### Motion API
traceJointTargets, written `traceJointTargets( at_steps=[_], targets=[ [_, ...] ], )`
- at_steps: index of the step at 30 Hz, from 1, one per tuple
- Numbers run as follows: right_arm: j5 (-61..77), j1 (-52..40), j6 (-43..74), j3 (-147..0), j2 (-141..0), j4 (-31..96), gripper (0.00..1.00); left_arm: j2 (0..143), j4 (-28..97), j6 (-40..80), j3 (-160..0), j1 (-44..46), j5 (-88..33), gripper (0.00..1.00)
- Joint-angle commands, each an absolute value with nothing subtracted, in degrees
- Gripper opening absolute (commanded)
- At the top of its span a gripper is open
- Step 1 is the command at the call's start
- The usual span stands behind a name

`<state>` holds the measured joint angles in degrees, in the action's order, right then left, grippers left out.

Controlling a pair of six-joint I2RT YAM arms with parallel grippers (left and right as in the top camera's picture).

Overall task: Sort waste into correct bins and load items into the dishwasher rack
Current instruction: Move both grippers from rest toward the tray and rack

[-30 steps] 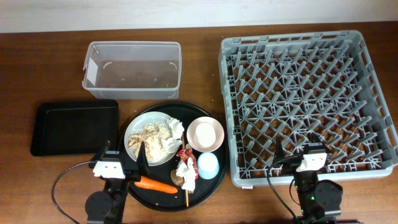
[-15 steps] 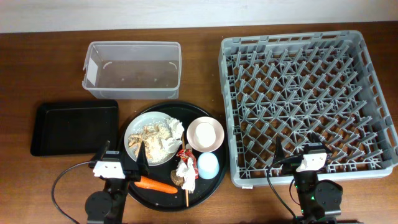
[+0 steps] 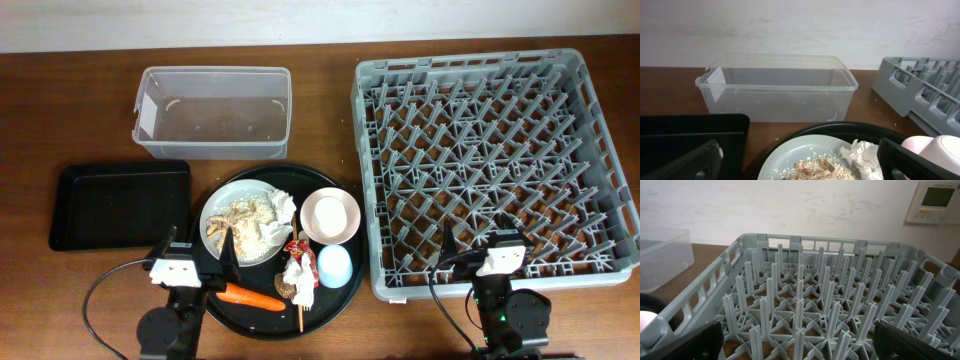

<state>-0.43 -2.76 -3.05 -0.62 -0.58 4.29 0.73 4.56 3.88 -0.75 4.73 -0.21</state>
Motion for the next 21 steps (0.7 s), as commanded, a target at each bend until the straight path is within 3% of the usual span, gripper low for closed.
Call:
traceJointTargets(
  at_steps=[1, 13, 16, 21],
  targets=[
    [-0.89, -2.59, -2.98, -0.32, -0.25, 4.69, 0.98, 0.40, 4.75, 3.16, -0.49, 4.43, -0.64, 0.99],
    [-0.67, -2.61, -2.87, -0.32, -0.25, 4.64, 0.98, 0.40, 4.71, 3.16, -0.49, 4.43, -0.67, 0.99],
    [-0.69, -2.59, 4.91, -0.56, -0.25, 4.49, 0.98, 0.40, 4.78, 3.18, -0.54, 4.43, -1.30, 0.99],
    [-0.49, -2.61, 6.72, -6.33, -0.47, 10.94, 0.98, 0.40, 9.06, 3.22, -4.23, 4.45, -2.17, 0.99]
  ],
)
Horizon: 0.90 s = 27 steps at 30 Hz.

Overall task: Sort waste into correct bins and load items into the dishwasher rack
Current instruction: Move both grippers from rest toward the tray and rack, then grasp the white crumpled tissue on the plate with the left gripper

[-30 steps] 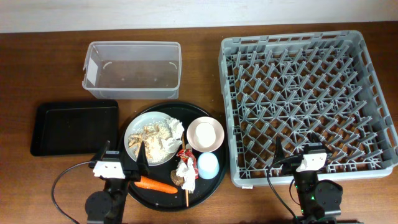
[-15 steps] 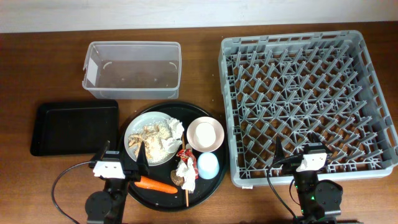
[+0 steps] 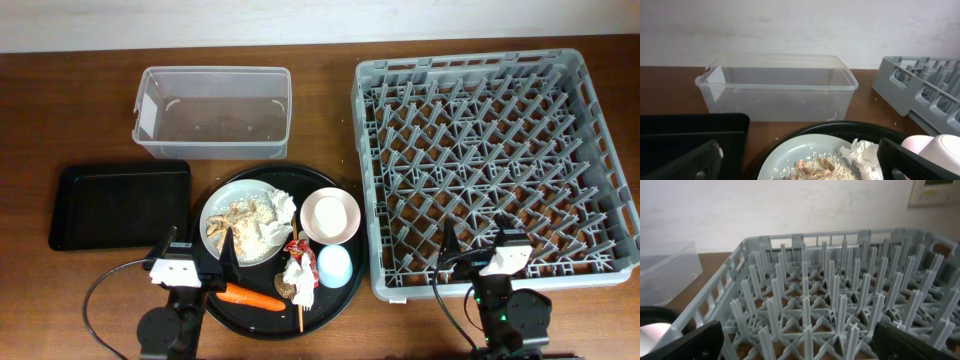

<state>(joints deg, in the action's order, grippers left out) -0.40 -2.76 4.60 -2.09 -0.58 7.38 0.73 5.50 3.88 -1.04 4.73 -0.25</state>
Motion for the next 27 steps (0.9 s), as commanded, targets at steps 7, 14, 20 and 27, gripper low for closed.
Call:
traceJointTargets(
  at_steps=[7, 14, 20, 27],
  targets=[
    [2.85, -2.61, 6.76, -21.19, -7.66, 27.11, 0.98, 10.15, 21.78, 3.62, -18.76, 4.43, -2.44, 0.99],
    [4.51, -2.61, 6.74, -36.84, -26.24, 41.10, 0.98, 32.32, 30.26, 3.60, -36.64, 4.45, -5.39, 0.99],
    [7.40, -2.61, 6.72, -49.82, -43.22, 54.57, 0.98, 51.53, 48.34, 3.57, -55.11, 4.45, -7.84, 0.99],
    [11.77, -2.59, 6.74, -52.07, -51.83, 58.76, 0.98, 59.96, 54.94, 3.62, -59.29, 4.43, -8.21, 0.99]
  ],
)
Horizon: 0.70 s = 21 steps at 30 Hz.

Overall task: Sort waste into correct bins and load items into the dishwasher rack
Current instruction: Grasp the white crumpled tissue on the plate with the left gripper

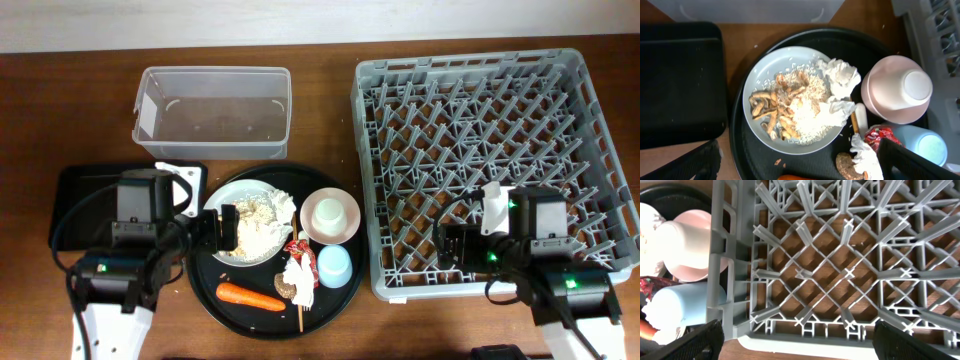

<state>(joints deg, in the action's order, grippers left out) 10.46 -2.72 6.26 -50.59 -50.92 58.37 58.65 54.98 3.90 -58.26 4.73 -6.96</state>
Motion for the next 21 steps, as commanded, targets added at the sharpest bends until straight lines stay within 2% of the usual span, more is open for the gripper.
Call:
traceJointTargets(
  at_steps=[1, 9, 12, 14, 21],
  targets=[
    [11.68, -2.59, 7.11, -52.07, -52.05, 58.96, 0.98, 60.58, 54.57, 3.68, -59.29, 4.45, -8.56, 0.99],
    [9.93, -2.59, 10.20, -52.07, -52.99, 59.77, 0.98, 74.04, 46.35, 14.70, -59.29, 9.63, -15.29, 1.00],
    [9.93, -2.59, 10.20, -52.07, -53.10, 60.27, 0.98, 82.11, 41.91, 15.03, -59.29, 13.47, -14.20, 0.99],
    [9.93, -2.59, 10.20, -52.05, -53.56, 60.34, 0.98, 87.37, 38.83, 18.55, -59.29, 14.66, -8.62, 0.99],
    [9.93, -2.59, 10.17, -52.05, -57.34, 61.14, 0.98, 97.19, 28.53, 20.18, -59.29, 15.29, -8.12, 0.99]
  ],
)
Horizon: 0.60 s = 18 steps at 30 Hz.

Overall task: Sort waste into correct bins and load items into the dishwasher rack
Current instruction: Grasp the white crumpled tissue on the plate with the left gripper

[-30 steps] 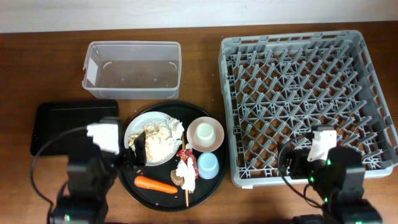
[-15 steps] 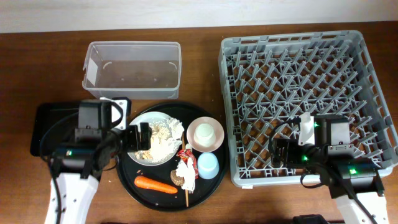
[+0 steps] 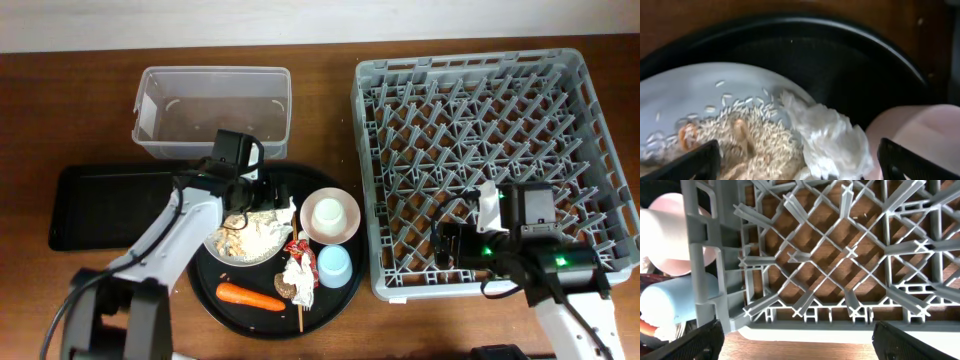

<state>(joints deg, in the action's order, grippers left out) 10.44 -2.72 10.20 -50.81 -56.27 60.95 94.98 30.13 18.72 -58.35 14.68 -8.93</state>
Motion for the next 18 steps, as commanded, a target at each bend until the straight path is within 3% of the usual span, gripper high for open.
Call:
traceJointTargets(
  at_steps=[1, 4, 6, 7, 12, 15, 18],
  targets=[
    [9.93, -2.59, 10.17, -52.05, -57.82, 61.14, 0.98, 97.54, 27.53, 20.16, -59.29, 15.88, -8.12, 0.98],
    [9.93, -2.59, 10.17, -52.05, -59.13, 61.14, 0.98, 97.56, 26.11, 20.16, -59.29, 18.13, -8.08, 0.89],
    [9.93, -2.59, 10.17, -52.05, -59.35, 61.19, 0.98, 97.76, 25.54, 20.16, -59.29, 20.29, -7.73, 0.89],
    [9.91, -2.59, 10.17, -52.05, -59.35, 61.19, 0.98, 97.82, 25.50, 20.16, -59.29, 21.08, -6.87, 0.84],
    [9.91, -2.59, 10.17, -52.05, -59.35, 61.19, 0.98, 99.79, 25.65, 20.16, -59.24, 23.66, -2.96, 0.82],
    [9.91, -2.59, 10.15, -52.05, -59.35, 61.19, 0.98, 101.06, 25.74, 20.16, -59.24, 23.64, -2.96, 0.72],
    [9.91, -2.59, 10.17, -52.05, -59.35, 61.34, 0.98, 101.03, 25.28, 20.14, -59.29, 23.64, -3.11, 0.70]
  ],
)
